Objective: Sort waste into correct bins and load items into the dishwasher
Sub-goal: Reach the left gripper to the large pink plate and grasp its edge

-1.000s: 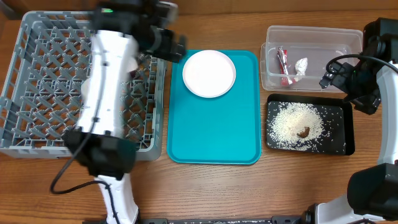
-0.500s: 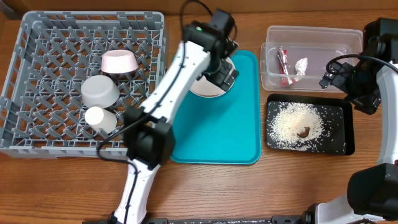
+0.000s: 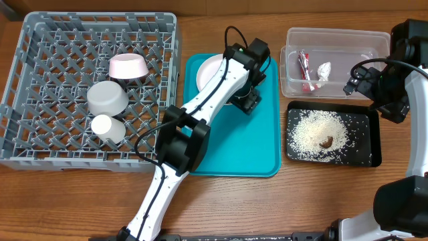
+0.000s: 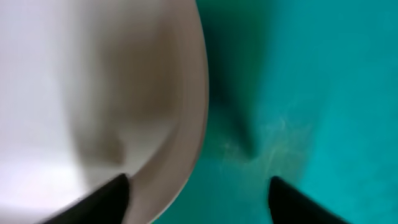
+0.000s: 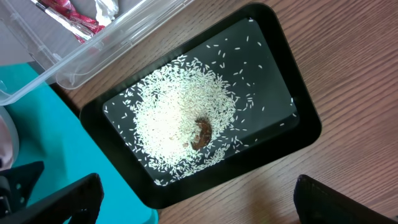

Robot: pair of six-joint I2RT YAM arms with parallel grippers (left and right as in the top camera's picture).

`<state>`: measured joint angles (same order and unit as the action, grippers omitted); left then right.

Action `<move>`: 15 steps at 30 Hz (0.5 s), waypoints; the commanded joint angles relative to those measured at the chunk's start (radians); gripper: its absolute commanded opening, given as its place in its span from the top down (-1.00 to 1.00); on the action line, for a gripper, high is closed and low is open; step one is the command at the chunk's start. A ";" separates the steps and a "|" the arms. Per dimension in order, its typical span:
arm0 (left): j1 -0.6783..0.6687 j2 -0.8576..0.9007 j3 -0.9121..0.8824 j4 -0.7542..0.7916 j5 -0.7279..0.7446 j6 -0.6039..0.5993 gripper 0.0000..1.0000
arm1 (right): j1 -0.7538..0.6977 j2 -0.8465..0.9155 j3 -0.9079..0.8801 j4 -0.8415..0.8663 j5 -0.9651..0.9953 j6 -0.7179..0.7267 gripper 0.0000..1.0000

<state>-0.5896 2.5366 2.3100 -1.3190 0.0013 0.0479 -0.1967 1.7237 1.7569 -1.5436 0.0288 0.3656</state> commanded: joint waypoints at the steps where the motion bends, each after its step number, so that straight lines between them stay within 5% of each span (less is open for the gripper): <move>1: -0.009 0.036 0.001 -0.005 -0.016 -0.025 -0.11 | -0.002 -0.020 0.024 0.004 -0.005 0.002 -1.00; 8: -0.012 0.064 0.001 -0.041 -0.036 -0.029 0.34 | -0.002 -0.020 0.024 0.004 -0.006 0.002 -1.00; 12: -0.014 0.062 0.007 -0.058 -0.039 -0.030 0.91 | -0.002 -0.020 0.024 0.004 -0.006 0.002 -0.99; 15: -0.015 0.045 0.020 -0.075 -0.038 -0.049 0.92 | -0.002 -0.020 0.024 0.004 -0.006 0.002 -1.00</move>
<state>-0.5964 2.5622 2.3253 -1.3842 -0.0517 0.0231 -0.1967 1.7237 1.7569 -1.5444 0.0254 0.3656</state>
